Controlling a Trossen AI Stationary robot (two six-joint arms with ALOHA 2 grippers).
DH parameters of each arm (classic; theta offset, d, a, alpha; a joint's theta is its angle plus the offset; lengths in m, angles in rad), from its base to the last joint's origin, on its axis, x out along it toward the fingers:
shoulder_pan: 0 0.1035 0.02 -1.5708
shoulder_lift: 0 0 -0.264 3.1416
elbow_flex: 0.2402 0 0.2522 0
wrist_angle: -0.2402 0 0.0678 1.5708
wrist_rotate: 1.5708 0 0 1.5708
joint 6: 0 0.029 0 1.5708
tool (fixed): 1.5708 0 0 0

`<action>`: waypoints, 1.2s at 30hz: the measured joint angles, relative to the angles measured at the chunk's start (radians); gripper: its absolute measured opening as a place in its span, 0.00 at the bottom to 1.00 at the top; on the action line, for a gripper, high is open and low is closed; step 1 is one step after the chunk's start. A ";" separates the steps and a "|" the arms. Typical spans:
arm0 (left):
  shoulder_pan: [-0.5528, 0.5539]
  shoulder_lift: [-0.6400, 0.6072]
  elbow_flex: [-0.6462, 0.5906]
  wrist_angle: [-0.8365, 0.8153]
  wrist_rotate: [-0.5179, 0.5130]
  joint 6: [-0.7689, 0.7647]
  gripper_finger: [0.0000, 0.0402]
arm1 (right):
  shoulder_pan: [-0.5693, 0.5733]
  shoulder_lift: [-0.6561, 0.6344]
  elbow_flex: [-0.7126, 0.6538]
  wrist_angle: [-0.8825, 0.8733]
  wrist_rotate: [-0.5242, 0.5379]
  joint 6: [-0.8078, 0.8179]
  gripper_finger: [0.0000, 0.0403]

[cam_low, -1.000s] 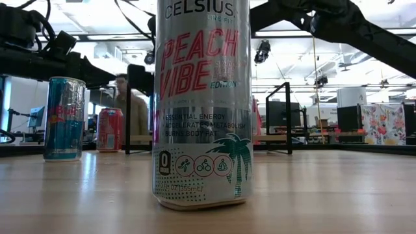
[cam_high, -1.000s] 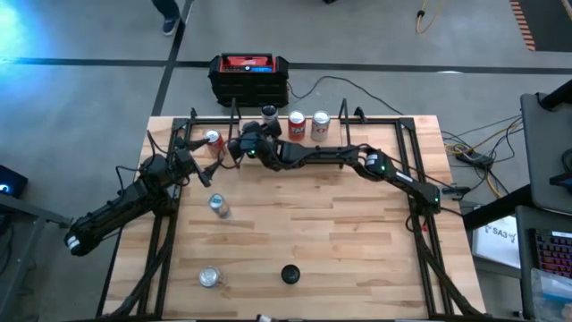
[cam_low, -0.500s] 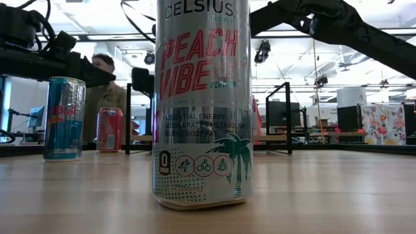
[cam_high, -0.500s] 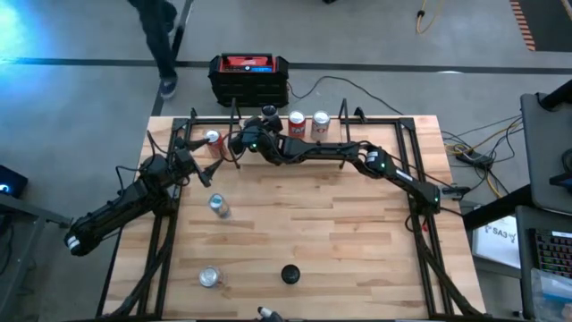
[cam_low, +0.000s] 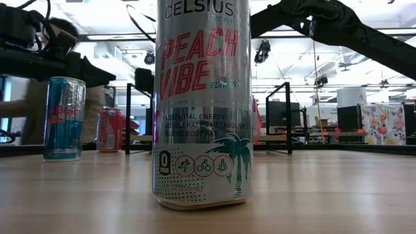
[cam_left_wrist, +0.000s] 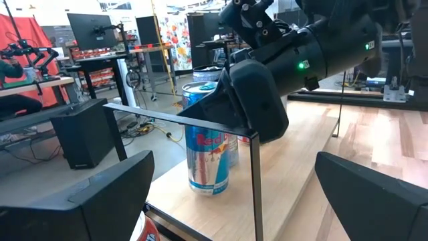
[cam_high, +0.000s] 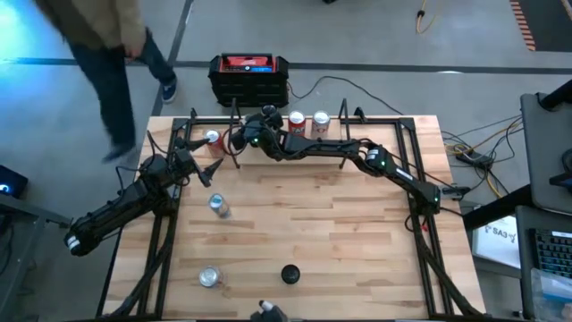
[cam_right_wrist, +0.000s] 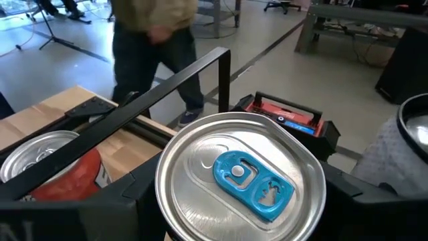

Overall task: Place canned beverage on shelf
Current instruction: Put the top blue soda can on the shelf

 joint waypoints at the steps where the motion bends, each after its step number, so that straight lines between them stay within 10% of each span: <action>1: 0.000 0.000 0.000 0.000 0.000 0.000 0.99 | -0.001 0.000 0.000 0.004 0.000 -0.001 0.58; 36: 0.000 0.000 0.000 0.000 0.000 0.000 0.99 | -0.003 0.002 -0.010 -0.007 -0.071 0.004 0.70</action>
